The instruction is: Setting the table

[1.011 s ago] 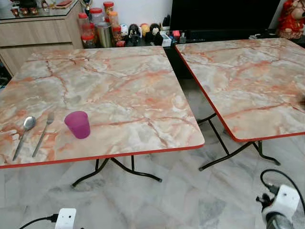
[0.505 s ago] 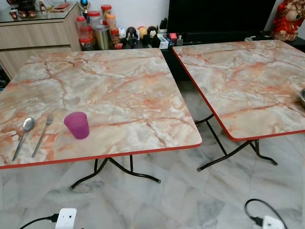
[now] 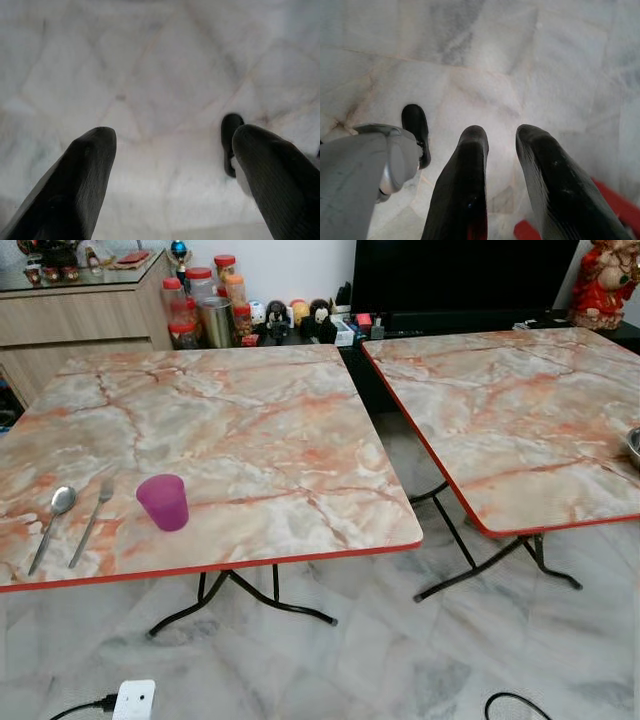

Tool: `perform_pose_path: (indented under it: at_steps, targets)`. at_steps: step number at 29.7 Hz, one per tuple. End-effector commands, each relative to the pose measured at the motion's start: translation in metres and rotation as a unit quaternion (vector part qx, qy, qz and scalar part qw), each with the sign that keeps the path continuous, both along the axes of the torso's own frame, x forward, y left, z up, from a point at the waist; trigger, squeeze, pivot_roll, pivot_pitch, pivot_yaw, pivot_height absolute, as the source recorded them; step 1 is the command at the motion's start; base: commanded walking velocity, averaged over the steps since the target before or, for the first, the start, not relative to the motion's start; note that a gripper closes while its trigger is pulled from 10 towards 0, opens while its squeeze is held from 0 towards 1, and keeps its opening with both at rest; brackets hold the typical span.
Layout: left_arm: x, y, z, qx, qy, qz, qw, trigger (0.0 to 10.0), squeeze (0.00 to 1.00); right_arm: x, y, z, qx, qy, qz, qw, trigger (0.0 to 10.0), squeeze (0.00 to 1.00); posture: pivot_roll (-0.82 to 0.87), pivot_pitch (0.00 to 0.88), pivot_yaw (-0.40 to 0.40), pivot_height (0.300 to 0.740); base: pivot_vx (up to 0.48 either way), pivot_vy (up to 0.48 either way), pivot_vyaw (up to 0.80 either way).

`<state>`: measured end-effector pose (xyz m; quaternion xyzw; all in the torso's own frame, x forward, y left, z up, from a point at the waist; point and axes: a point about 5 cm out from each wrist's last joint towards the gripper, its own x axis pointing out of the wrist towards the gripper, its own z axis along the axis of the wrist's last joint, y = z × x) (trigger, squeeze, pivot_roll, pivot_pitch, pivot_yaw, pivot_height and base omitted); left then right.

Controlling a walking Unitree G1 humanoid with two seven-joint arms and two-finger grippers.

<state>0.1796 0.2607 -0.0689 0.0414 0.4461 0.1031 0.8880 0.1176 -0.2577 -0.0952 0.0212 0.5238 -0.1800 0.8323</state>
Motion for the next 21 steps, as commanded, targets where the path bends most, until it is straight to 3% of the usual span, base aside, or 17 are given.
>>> perform_pose_path:
  at_steps: [1, 6, 13, 18, 21]
  targets:
    - [-0.0071, 0.0008, -0.0035, 0.006, 0.019, -0.003, 1.0, 10.0, 0.0, -0.001, 0.0024, -0.001, 0.013, -0.005, -0.016, 1.0, 10.0, 0.0, 0.0, 0.038, -0.014, 0.74, 0.0, 0.0, 0.0]
    - [-0.0075, 0.0011, -0.0036, 0.005, 0.019, -0.003, 1.0, 10.0, 0.0, -0.0006, 0.0041, -0.0014, 0.022, -0.009, -0.021, 0.999, 10.0, 0.0, 0.0, 0.035, -0.011, 0.74, 0.0, 0.162, 0.0]
    - [-0.008, 0.0021, -0.0035, 0.006, 0.021, -0.006, 1.0, 10.0, 0.0, -0.0018, -0.0004, -0.0005, 0.012, -0.004, -0.012, 1.0, 10.0, 0.0, 0.0, 0.029, -0.006, 0.74, 0.0, 0.421, 0.0]
    - [-0.0076, 0.0025, -0.0032, 0.007, 0.02, -0.007, 1.0, 10.0, 0.0, -0.0039, -0.0029, -0.0003, 0.012, -0.005, -0.024, 1.0, 10.0, 0.0, 0.01, 0.037, -0.004, 0.74, 0.0, 0.434, 0.8]
    - [-0.0071, 0.0027, -0.0028, 0.008, 0.019, -0.008, 1.0, 10.0, 0.0, -0.0048, -0.0035, -0.0005, 0.019, -0.008, -0.041, 0.999, 10.0, 0.0, 0.01, 0.042, -0.002, 0.74, 0.0, 0.426, 0.0]
